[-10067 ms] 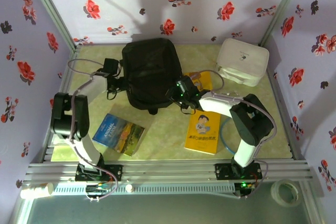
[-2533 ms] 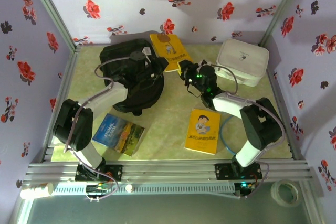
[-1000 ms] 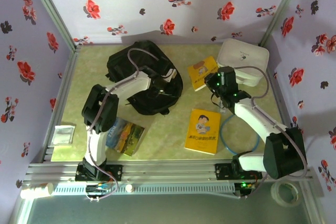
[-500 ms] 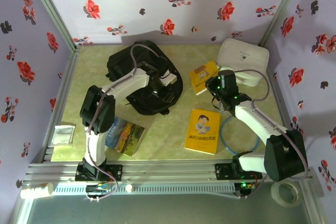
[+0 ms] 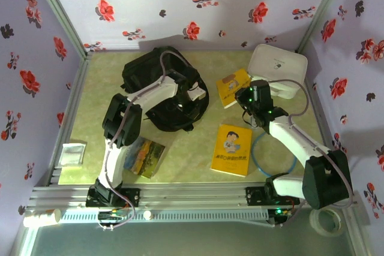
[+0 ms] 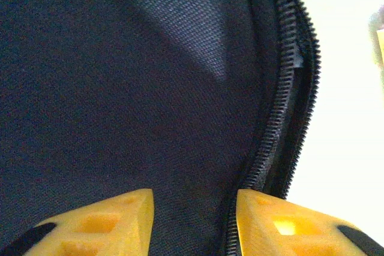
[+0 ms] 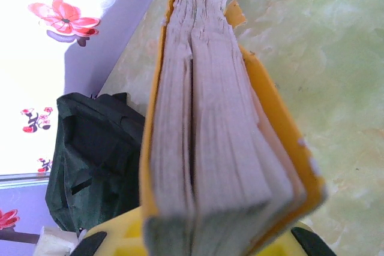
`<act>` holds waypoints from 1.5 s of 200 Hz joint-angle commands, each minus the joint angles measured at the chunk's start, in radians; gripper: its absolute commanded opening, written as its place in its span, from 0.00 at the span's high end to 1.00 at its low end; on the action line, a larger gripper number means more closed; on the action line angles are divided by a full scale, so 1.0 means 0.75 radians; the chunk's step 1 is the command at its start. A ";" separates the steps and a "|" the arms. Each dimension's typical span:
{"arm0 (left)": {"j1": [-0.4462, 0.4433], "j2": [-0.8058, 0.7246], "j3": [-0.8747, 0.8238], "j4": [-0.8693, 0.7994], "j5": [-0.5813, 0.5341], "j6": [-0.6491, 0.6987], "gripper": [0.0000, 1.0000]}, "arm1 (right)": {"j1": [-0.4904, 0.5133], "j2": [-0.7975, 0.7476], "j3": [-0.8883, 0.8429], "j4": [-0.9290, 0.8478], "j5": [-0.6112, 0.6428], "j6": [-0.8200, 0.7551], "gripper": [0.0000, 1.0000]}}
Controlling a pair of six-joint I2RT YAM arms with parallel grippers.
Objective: Pack the student bag
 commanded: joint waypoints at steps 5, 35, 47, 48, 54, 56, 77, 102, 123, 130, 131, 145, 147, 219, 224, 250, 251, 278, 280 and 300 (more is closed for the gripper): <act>-0.008 0.010 0.055 -0.067 0.066 0.041 0.53 | -0.008 -0.045 0.004 0.080 0.020 -0.002 0.97; -0.010 -0.009 0.053 -0.058 0.109 0.058 0.54 | -0.009 -0.044 0.000 0.079 0.020 0.003 0.97; -0.011 0.000 0.055 -0.069 0.103 0.066 0.57 | -0.009 -0.046 -0.002 0.079 0.020 0.003 0.97; -0.010 0.002 0.055 -0.070 0.101 0.067 0.58 | -0.010 -0.046 -0.004 0.078 0.020 0.003 0.97; -0.011 0.010 0.055 -0.075 0.095 0.067 0.59 | -0.010 -0.047 -0.004 0.075 0.022 0.003 0.97; -0.013 0.014 0.056 -0.077 0.093 0.067 0.60 | -0.010 -0.049 -0.004 0.075 0.023 0.003 0.97; -0.018 0.045 0.067 -0.090 0.077 0.067 0.62 | -0.010 -0.055 -0.004 0.072 0.030 0.001 0.97; -0.026 0.081 0.085 -0.103 0.048 0.076 0.65 | -0.008 -0.053 -0.002 0.073 0.030 0.001 0.97; -0.026 0.109 0.098 -0.108 0.045 0.079 0.67 | -0.010 -0.056 -0.004 0.072 0.030 0.005 0.97; -0.026 0.115 0.103 -0.108 0.034 0.077 0.69 | -0.009 -0.056 -0.004 0.072 0.030 0.005 0.97; -0.027 0.115 0.103 -0.107 0.032 0.077 0.70 | -0.010 -0.056 -0.004 0.072 0.030 0.005 0.97; -0.026 0.116 0.119 -0.100 -0.010 0.056 0.75 | -0.010 -0.058 -0.004 0.070 0.030 0.005 0.97; -0.026 0.113 0.120 -0.098 -0.016 0.055 0.76 | -0.010 -0.058 -0.004 0.068 0.030 0.005 0.97; -0.013 -0.130 0.097 0.054 -0.093 -0.068 1.00 | -0.016 -0.119 -0.008 0.039 0.063 -0.029 0.97; -0.009 -0.146 0.094 0.058 -0.097 -0.076 1.00 | -0.016 -0.127 -0.009 0.038 0.064 -0.035 0.97; 0.016 -0.232 0.068 0.154 -0.138 -0.144 1.00 | -0.019 -0.170 -0.016 0.045 0.044 -0.066 0.97; 0.017 -0.234 0.068 0.158 -0.140 -0.147 1.00 | -0.020 -0.172 -0.016 0.045 0.042 -0.068 0.97; 0.039 -0.331 0.032 0.300 -0.158 -0.220 1.00 | -0.020 -0.226 -0.020 0.065 -0.074 -0.131 0.97; 0.042 -0.339 0.029 0.309 -0.157 -0.226 1.00 | -0.019 -0.231 -0.021 0.068 -0.088 -0.136 0.97; 0.048 -0.407 -0.018 0.477 -0.159 -0.274 1.00 | -0.017 -0.280 -0.045 0.080 -0.207 -0.156 0.97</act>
